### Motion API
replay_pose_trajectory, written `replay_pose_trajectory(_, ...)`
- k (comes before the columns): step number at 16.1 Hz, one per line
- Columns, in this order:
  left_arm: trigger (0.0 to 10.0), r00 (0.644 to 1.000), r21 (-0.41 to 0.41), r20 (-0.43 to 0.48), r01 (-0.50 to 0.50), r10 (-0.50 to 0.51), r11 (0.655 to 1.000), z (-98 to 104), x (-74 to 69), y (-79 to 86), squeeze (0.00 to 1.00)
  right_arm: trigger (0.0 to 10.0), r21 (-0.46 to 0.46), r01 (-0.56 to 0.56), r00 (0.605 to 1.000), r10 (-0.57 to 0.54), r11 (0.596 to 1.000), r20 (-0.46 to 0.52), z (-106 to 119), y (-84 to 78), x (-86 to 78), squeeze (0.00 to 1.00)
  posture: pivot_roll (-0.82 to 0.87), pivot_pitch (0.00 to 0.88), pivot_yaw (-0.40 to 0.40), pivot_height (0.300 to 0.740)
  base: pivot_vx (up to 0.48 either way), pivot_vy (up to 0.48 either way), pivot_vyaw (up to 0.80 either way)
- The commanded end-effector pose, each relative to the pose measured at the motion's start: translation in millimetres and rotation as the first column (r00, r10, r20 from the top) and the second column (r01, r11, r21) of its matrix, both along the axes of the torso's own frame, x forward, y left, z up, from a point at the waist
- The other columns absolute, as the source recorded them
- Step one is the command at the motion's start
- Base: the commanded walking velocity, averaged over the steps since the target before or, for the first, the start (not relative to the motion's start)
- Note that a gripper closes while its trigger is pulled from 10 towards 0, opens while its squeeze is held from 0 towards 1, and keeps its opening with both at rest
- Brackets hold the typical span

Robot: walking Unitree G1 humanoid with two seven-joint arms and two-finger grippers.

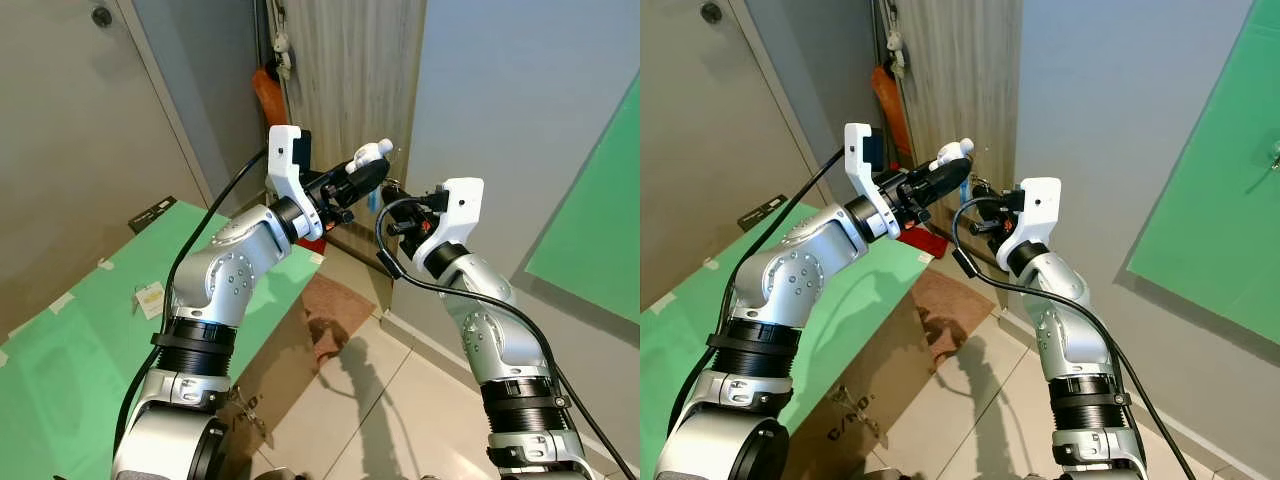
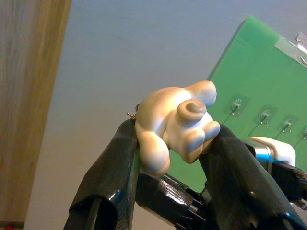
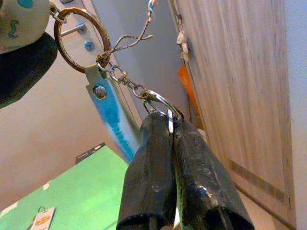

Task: Hang keys on a hook

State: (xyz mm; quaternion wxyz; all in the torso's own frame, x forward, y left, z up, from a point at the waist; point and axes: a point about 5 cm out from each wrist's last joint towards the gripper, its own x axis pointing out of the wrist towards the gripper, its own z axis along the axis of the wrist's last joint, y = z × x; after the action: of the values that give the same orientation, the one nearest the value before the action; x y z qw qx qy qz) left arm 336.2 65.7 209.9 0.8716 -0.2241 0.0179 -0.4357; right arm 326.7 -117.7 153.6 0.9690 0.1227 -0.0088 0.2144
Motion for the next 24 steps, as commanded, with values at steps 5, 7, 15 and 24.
replay_pose_trajectory(5,0.0,0.998,0.064,0.037,-0.05,0.048,0.997,-0.1,4.6,2.8,0.0,0.0,0.001,-0.001,1.0,0.001,1.0,0.0,-1.6,-1.7,-0.7,0.0,-0.08,0.0,0.133,0.731,0.0,0.0,0.0)
replay_pose_trajectory(7,8.7,0.995,0.104,0.038,-0.091,0.088,0.99,-5.2,7.5,3.9,0.79,0.0,-0.002,0.002,1.0,-0.002,1.0,-0.001,-1.8,-3.2,-0.3,0.0,-0.08,0.0,0.13,0.731,0.0,0.0,0.0)
replay_pose_trajectory(15,10.0,0.993,0.132,0.036,-0.115,0.111,0.985,-13.1,9.7,5.7,1.0,0.0,-0.143,-0.045,0.998,0.051,0.989,0.042,5.8,-16.6,2.5,0.0,-0.08,0.0,0.128,0.731,0.0,0.0,0.0)
replay_pose_trajectory(24,10.0,0.978,0.482,0.181,-0.183,0.107,0.857,-55.5,0.2,-4.4,0.0,0.0,-0.387,0.049,0.989,0.01,0.921,0.15,15.1,-42.2,10.0,0.0,-0.09,0.0,0.124,0.731,0.0,0.0,0.0)
